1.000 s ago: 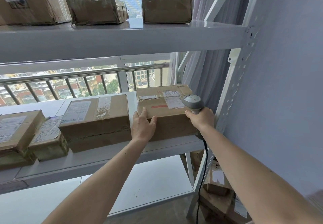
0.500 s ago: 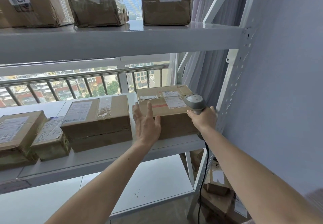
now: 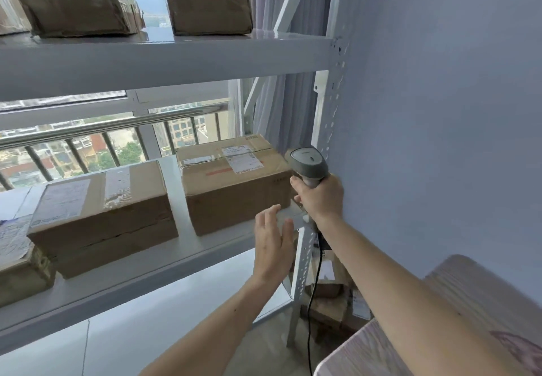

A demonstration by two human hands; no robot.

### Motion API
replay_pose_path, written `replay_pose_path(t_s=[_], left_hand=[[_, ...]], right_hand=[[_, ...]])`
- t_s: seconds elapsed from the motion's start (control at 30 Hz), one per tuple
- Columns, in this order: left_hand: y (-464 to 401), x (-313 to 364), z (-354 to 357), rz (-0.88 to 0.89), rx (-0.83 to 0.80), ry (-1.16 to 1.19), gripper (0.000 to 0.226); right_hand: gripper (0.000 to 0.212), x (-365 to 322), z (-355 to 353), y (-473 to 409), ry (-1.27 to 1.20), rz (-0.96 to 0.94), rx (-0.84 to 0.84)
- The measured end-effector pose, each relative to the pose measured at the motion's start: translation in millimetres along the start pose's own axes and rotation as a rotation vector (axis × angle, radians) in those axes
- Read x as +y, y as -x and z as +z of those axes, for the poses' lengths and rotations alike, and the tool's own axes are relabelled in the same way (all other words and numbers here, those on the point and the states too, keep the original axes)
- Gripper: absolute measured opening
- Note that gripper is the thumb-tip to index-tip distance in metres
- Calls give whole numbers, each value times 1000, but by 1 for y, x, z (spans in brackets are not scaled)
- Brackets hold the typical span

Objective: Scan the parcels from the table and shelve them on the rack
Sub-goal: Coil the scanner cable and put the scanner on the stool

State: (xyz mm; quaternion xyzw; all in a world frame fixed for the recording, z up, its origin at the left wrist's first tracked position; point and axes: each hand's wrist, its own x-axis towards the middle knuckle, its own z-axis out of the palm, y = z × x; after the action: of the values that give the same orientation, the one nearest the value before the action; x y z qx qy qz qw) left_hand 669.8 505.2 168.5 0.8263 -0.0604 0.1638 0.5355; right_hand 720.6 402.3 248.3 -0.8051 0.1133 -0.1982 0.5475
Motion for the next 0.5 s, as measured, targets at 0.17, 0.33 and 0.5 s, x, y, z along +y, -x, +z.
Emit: replay_pose_path(t_s=[0.17,0.33,0.5], left_hand=[[41,6,34,-44,-377,171,31],[81,3,42,-24,-698,268,38],[102,-24,46,35,-921,174,40]], right_hand=[[22,-17,-41,25,-58,2,117],[34,-18,-83,44,-126,11,268],[30,-2,-138,80,-2,7,611]])
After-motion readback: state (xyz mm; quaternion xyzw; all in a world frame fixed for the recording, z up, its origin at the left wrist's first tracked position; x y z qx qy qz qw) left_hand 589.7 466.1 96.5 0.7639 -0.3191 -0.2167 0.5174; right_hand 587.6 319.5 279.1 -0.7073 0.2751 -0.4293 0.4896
